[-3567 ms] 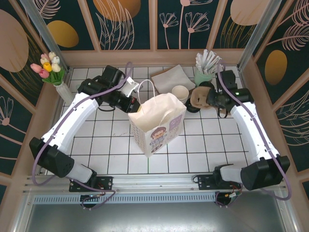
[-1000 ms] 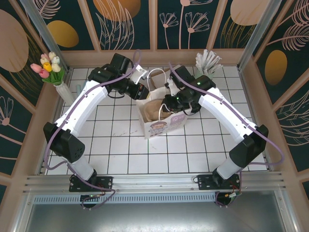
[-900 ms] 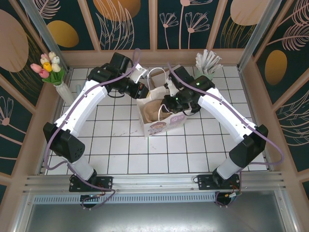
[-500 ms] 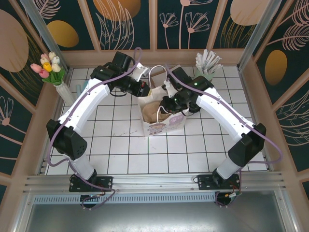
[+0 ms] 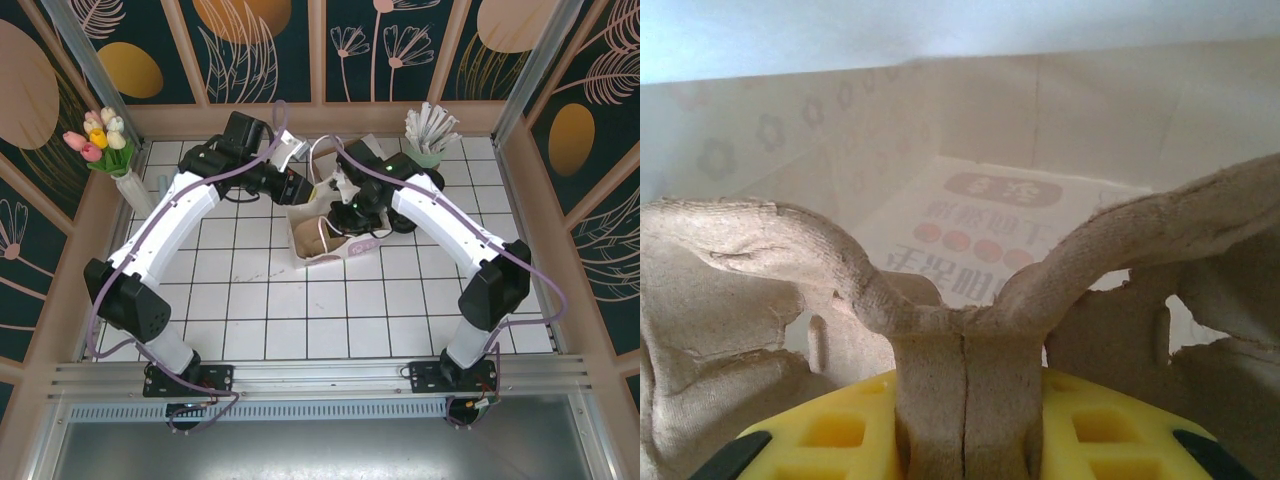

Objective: Pack the takeout coffee

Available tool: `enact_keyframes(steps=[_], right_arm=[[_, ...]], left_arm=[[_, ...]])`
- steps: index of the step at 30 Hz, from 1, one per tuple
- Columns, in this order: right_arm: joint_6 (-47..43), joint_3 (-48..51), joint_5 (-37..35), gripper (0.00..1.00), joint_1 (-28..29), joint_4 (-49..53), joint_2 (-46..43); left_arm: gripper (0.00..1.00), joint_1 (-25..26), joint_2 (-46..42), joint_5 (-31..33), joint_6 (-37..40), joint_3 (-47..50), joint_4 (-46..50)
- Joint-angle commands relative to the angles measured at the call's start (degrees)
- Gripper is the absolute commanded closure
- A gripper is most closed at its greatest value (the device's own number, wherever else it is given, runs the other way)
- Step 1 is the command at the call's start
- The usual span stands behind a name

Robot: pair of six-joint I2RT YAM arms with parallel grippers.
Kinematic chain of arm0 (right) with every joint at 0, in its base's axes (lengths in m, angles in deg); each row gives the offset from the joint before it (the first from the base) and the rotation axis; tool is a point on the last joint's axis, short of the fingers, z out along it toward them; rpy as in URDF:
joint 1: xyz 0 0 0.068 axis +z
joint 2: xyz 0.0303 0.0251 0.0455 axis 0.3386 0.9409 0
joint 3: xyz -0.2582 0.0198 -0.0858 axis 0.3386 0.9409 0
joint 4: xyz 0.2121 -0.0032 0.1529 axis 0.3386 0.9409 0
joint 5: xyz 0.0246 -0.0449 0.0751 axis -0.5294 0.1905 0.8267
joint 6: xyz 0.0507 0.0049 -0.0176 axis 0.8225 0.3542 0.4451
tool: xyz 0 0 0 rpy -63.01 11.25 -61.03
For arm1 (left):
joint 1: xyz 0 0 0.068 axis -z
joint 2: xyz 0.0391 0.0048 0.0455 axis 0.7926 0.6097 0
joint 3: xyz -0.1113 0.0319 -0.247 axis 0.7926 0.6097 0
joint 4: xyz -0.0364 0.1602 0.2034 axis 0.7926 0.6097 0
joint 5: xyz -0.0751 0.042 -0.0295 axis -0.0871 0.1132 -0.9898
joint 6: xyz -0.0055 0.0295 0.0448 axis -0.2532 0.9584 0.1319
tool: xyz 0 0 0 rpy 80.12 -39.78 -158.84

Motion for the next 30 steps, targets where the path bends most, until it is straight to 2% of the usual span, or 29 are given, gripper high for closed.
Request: enact_keyframes(steps=[1, 6, 9, 14, 18, 20, 23, 30], right_arm=[[0.9, -2.5, -0.8, 0.71, -0.2, 3.4, 1.2], [1.2, -2.3, -1.4, 0.71, -0.3, 3.2, 1.5], [1.4, -2.5, -1.5, 0.71, -0.5, 3.0, 1.6], [1.9, -2.5, -2.6, 0.71, -0.8, 2.4, 1.7], [2.4, -2.4, -3.3, 0.71, -0.8, 2.0, 1.6], [2.7, -2.1, -3.5, 0.72, -0.8, 1.6, 1.6], [2.8, -1.7, -4.0, 0.72, -0.8, 1.1, 1.6], [3.5, -1.1, -4.6, 0.72, -0.7, 0.2, 1.0]], left_arm=[[0.59, 0.1, -5.0, -1.4, 2.7, 2.5, -2.1], [0.22, 0.1, -15.1, -1.1, 4.2, 10.6, -7.7], [0.13, 0.1, -20.4, -0.7, 2.6, 14.5, -11.2], [0.1, 1.8, -25.5, -4.5, -2.1, 19.0, -15.1], [0.07, 9.5, -27.2, 0.9, -5.2, 20.8, -19.1], [0.07, 11.5, -26.9, 4.4, -6.9, 21.2, -19.8], [0.09, 12.2, -25.5, 9.0, -8.3, 21.2, -18.2], [0.18, 13.5, -23.2, 8.6, -10.8, 20.4, -17.7]])
